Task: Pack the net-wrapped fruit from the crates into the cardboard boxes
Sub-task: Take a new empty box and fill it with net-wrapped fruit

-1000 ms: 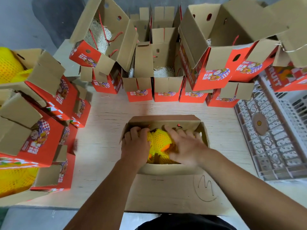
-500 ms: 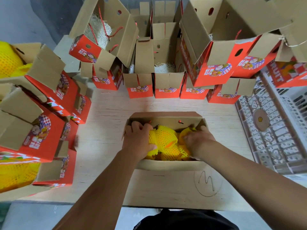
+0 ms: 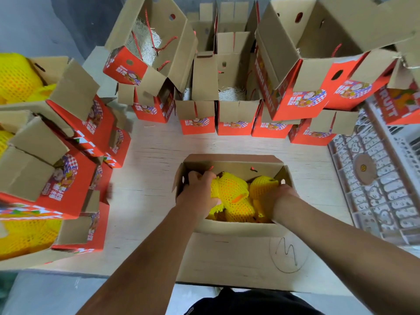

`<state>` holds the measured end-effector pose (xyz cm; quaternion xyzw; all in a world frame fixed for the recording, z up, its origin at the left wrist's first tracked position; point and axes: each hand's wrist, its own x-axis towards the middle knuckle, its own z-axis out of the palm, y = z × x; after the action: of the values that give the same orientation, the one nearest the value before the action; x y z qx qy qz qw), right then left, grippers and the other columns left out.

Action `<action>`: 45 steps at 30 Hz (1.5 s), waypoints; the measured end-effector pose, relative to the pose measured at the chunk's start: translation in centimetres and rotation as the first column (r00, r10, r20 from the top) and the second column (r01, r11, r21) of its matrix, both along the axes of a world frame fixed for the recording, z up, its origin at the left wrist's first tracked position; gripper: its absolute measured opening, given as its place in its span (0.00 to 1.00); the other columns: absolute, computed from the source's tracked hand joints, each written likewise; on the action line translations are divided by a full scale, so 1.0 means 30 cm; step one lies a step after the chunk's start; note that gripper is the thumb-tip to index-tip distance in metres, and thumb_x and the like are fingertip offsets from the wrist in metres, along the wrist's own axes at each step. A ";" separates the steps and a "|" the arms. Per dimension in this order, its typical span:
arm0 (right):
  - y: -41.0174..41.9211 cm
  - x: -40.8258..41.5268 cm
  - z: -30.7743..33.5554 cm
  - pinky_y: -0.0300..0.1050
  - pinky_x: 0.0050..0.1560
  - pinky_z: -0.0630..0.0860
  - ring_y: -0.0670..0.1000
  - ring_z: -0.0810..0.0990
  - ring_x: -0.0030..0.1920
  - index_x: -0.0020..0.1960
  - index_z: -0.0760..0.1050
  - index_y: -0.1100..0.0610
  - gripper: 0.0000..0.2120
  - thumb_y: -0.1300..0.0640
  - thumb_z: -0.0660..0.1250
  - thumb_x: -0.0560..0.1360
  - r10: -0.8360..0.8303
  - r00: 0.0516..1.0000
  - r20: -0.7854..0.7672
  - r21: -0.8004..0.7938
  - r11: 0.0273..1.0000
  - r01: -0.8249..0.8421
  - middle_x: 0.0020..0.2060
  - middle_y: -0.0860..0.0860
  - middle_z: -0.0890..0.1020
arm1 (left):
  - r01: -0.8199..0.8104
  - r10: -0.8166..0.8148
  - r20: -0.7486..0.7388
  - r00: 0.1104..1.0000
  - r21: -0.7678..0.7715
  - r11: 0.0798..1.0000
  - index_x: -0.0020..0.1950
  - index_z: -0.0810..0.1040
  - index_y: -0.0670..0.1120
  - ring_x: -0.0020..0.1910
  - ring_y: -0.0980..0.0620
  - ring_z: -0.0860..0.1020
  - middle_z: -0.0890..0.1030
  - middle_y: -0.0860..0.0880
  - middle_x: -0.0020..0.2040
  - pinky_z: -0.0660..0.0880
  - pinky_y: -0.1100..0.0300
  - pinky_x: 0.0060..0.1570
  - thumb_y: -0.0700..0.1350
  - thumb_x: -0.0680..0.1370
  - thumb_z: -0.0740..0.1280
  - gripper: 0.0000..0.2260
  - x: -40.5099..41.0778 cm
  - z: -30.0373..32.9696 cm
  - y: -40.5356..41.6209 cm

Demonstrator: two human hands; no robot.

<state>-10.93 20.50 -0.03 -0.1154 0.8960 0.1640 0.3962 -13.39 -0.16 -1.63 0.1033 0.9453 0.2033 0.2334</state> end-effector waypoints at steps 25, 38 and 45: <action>-0.046 0.044 0.008 0.52 0.60 0.77 0.58 0.77 0.64 0.75 0.62 0.46 0.32 0.36 0.67 0.76 -0.561 0.802 -0.207 -0.702 0.656 0.278 0.66 0.51 0.77 | -0.130 0.129 -0.274 0.953 0.011 0.991 0.70 0.68 0.56 0.72 0.42 0.59 0.62 0.47 0.69 0.58 0.42 0.73 0.56 0.79 0.64 0.20 -0.008 0.038 0.084; 0.701 0.386 0.159 0.35 0.48 0.77 0.42 0.82 0.50 0.65 0.75 0.49 0.13 0.56 0.66 0.81 -0.949 0.267 -0.167 -0.986 0.162 -0.043 0.54 0.41 0.81 | 0.132 -0.061 -0.120 0.991 0.773 0.621 0.48 0.78 0.56 0.49 0.59 0.81 0.83 0.58 0.48 0.74 0.64 0.49 0.49 0.80 0.63 0.05 0.225 0.207 1.023; 1.394 0.703 0.149 0.44 0.49 0.80 0.43 0.84 0.50 0.64 0.75 0.45 0.13 0.56 0.64 0.82 -0.989 0.012 -0.148 -0.989 0.148 -0.019 0.52 0.41 0.83 | 0.285 -0.273 -0.151 0.950 0.775 0.564 0.50 0.78 0.58 0.48 0.61 0.82 0.84 0.58 0.47 0.76 0.63 0.47 0.51 0.80 0.62 0.06 0.475 0.204 1.793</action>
<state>10.16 62.33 4.42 0.2468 0.8211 -0.4506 -0.2488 0.85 53.63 4.50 0.3443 0.7319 0.5576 0.1867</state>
